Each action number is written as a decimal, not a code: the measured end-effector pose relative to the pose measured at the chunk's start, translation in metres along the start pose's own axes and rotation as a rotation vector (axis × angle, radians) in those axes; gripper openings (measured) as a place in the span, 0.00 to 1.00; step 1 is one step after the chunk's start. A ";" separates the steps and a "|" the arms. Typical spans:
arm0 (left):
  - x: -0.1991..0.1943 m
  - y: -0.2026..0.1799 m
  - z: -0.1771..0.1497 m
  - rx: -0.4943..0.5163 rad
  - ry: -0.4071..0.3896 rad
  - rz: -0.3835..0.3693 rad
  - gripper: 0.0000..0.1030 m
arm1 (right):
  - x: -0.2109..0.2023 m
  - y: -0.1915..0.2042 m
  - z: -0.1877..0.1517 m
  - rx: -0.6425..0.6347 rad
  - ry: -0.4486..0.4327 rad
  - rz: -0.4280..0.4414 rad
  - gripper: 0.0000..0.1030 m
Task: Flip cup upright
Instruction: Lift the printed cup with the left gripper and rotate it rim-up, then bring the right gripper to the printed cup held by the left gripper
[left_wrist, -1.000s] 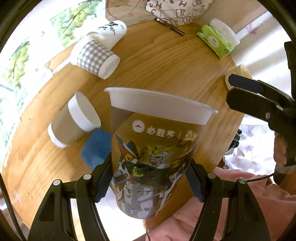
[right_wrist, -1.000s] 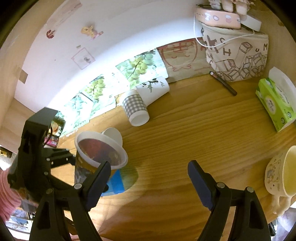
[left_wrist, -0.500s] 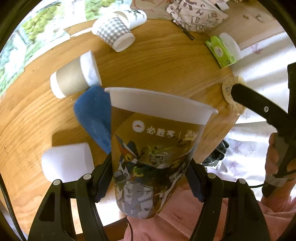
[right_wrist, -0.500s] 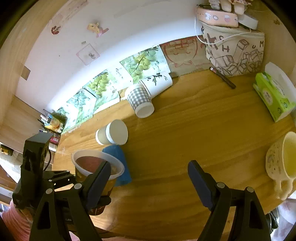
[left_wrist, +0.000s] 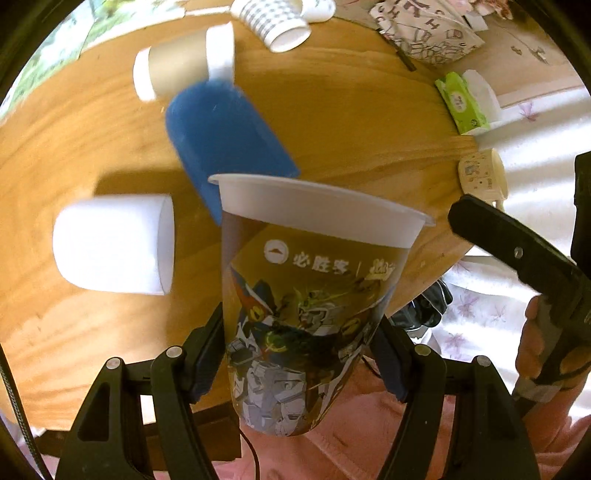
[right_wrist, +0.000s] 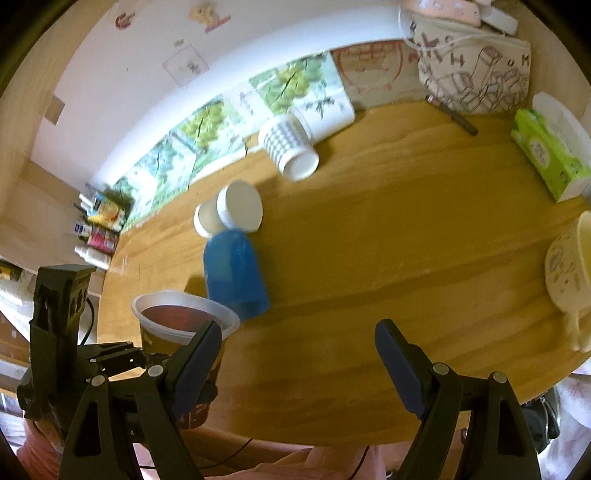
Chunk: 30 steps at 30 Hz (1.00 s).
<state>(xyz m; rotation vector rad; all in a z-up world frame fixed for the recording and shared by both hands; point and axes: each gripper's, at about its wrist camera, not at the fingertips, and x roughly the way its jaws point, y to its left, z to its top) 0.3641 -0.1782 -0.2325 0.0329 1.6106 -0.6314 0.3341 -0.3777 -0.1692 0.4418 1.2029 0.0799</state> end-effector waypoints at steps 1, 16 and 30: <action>0.002 0.002 -0.002 -0.012 0.001 0.000 0.72 | 0.002 0.001 -0.003 -0.002 0.009 0.000 0.83; 0.024 0.027 -0.015 -0.177 -0.017 -0.032 0.72 | 0.035 0.012 -0.011 -0.030 0.113 0.069 0.83; 0.034 0.036 -0.016 -0.238 -0.002 -0.026 0.73 | 0.072 0.011 -0.004 0.007 0.228 0.170 0.83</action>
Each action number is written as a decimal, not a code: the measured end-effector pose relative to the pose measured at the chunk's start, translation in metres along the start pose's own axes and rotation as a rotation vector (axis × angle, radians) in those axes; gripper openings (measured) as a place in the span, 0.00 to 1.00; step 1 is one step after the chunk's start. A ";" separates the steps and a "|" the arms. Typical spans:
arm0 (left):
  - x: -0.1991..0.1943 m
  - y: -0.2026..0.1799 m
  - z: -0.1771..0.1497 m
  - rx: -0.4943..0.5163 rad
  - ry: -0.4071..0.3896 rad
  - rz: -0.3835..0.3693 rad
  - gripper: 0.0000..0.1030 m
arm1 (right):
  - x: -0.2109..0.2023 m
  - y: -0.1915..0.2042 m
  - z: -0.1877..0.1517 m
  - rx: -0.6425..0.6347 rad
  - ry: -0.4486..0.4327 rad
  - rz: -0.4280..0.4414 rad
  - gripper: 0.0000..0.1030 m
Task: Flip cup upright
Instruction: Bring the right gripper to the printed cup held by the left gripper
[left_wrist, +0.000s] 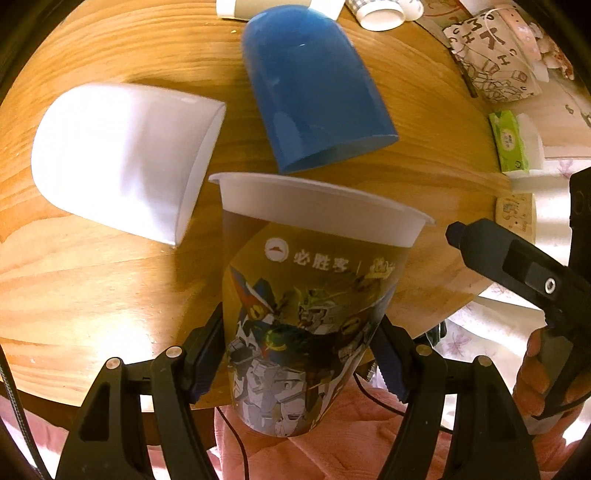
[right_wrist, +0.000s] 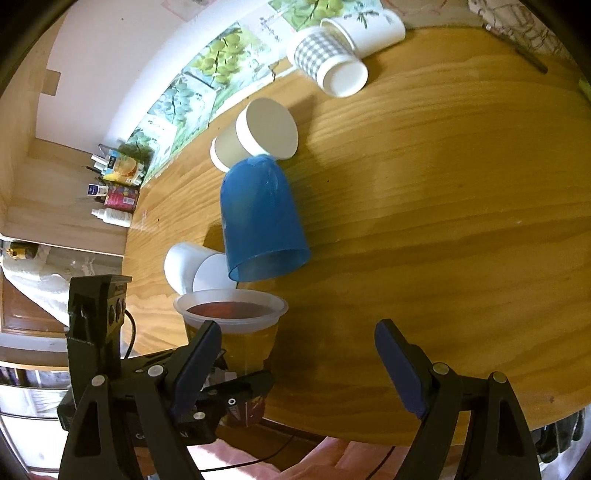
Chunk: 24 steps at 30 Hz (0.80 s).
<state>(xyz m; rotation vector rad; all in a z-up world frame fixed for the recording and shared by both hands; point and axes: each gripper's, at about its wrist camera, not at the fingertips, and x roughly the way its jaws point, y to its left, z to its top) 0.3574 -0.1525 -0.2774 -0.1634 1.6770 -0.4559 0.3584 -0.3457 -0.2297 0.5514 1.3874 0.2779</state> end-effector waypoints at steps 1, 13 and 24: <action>0.001 0.000 0.001 -0.006 0.004 0.001 0.73 | 0.003 0.000 0.001 0.004 0.011 0.010 0.83; 0.002 0.005 0.004 -0.060 0.040 -0.027 0.83 | 0.021 0.003 -0.001 0.052 0.089 0.103 0.83; -0.002 0.010 0.002 -0.061 0.067 -0.013 0.84 | 0.039 0.011 -0.003 0.094 0.162 0.178 0.83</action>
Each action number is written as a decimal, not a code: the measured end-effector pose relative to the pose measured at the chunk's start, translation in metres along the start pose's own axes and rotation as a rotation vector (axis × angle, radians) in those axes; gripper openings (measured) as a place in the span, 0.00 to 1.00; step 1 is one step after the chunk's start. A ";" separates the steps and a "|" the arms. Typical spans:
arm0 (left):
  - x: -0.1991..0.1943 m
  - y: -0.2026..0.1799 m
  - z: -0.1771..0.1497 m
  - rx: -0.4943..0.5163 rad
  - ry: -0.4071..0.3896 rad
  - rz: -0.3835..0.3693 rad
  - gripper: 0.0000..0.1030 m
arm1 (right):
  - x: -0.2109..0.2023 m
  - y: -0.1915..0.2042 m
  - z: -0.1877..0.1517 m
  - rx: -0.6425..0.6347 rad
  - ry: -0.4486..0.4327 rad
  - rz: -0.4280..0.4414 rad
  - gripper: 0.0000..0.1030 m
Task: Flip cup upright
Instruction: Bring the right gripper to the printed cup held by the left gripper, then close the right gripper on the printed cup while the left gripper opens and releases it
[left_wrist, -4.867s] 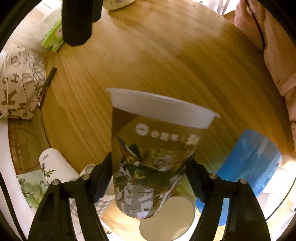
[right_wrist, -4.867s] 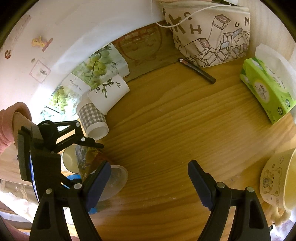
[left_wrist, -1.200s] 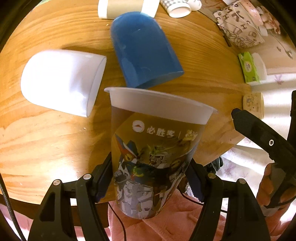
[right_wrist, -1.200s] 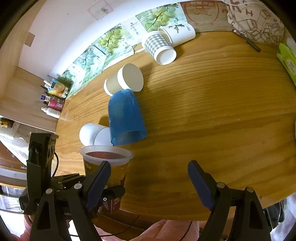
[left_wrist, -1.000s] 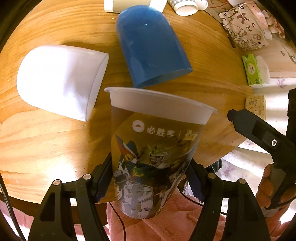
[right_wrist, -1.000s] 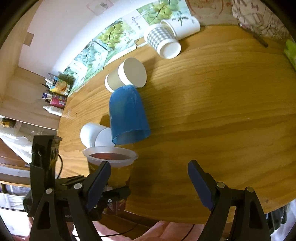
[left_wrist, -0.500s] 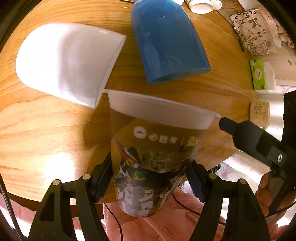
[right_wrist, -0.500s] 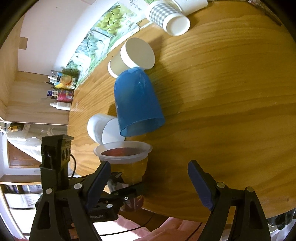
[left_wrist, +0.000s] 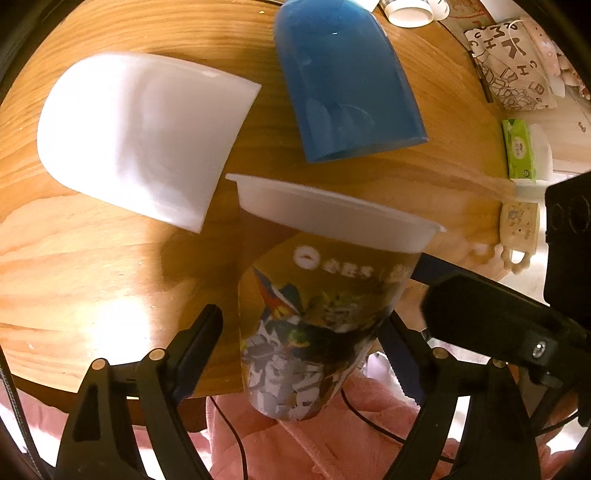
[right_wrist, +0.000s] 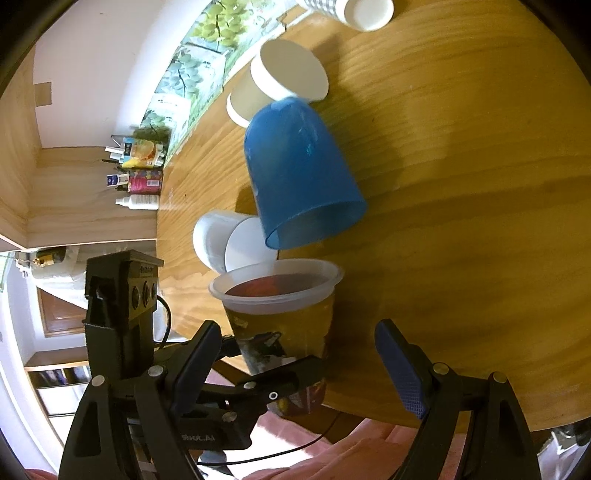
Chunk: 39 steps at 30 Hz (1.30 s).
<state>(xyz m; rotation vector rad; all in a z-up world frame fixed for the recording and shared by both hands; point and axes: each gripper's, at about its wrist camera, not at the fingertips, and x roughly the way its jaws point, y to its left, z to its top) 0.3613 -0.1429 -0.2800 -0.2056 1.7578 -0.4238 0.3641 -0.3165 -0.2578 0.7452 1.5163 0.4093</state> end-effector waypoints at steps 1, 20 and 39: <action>-0.001 0.000 -0.001 0.003 0.002 -0.001 0.84 | 0.002 0.000 0.001 0.006 0.008 0.004 0.83; -0.034 0.022 -0.029 -0.002 -0.055 -0.027 0.84 | 0.036 0.018 0.007 0.003 0.068 -0.034 0.83; -0.078 0.035 -0.061 0.057 -0.338 0.010 0.84 | 0.046 0.034 0.006 -0.093 0.056 -0.157 0.74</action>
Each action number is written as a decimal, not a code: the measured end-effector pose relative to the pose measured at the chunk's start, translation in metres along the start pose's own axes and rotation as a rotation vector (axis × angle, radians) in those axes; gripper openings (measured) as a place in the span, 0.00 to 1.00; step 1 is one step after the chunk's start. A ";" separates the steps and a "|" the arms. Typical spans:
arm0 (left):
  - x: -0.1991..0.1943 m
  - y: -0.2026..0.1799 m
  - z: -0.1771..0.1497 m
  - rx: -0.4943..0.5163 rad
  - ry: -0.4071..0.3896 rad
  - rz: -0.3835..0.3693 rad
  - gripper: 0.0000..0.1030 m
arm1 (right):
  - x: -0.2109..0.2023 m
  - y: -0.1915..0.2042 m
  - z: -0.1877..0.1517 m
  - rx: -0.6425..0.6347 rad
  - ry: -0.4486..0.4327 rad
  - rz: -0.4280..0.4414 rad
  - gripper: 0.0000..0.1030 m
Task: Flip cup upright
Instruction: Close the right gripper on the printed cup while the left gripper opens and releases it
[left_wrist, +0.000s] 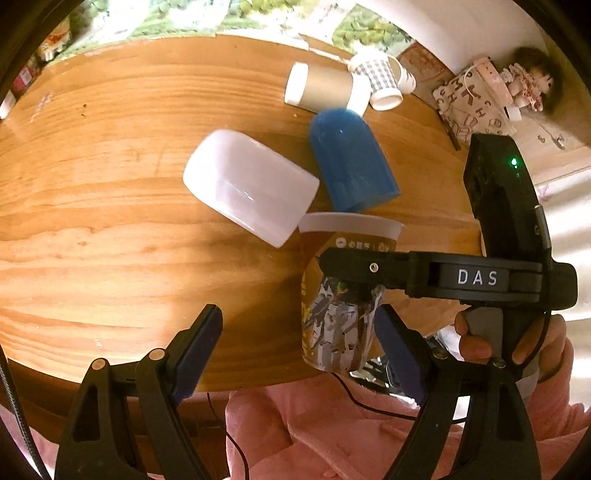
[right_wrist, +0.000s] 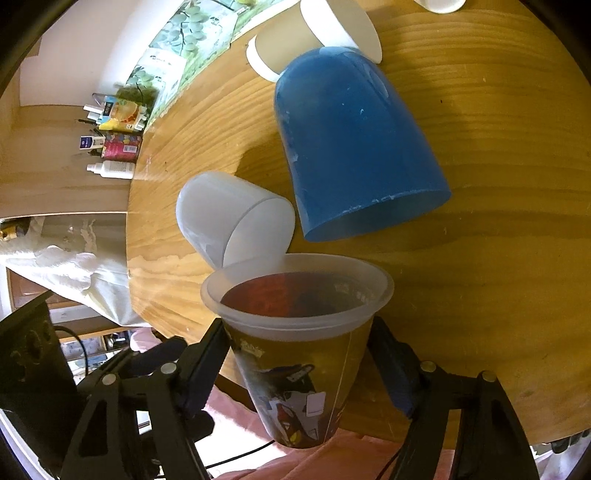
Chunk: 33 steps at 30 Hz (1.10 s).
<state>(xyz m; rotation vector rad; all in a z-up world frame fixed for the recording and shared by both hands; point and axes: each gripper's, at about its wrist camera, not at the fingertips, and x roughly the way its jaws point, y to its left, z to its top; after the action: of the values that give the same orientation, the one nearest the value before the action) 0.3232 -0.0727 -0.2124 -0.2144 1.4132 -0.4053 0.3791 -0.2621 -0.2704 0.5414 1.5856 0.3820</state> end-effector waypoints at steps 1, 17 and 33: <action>-0.002 0.001 -0.001 -0.005 -0.015 0.003 0.84 | 0.000 0.001 0.000 -0.001 -0.001 -0.002 0.74; -0.017 0.003 -0.015 0.023 -0.192 0.079 0.84 | -0.007 0.010 -0.018 -0.046 -0.155 -0.035 0.73; -0.042 -0.013 -0.059 0.121 -0.296 0.133 0.84 | -0.030 0.023 -0.067 -0.118 -0.431 -0.094 0.73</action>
<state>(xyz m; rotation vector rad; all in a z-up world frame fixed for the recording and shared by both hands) 0.2585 -0.0625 -0.1783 -0.0775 1.1018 -0.3330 0.3161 -0.2543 -0.2268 0.4230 1.1606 0.2645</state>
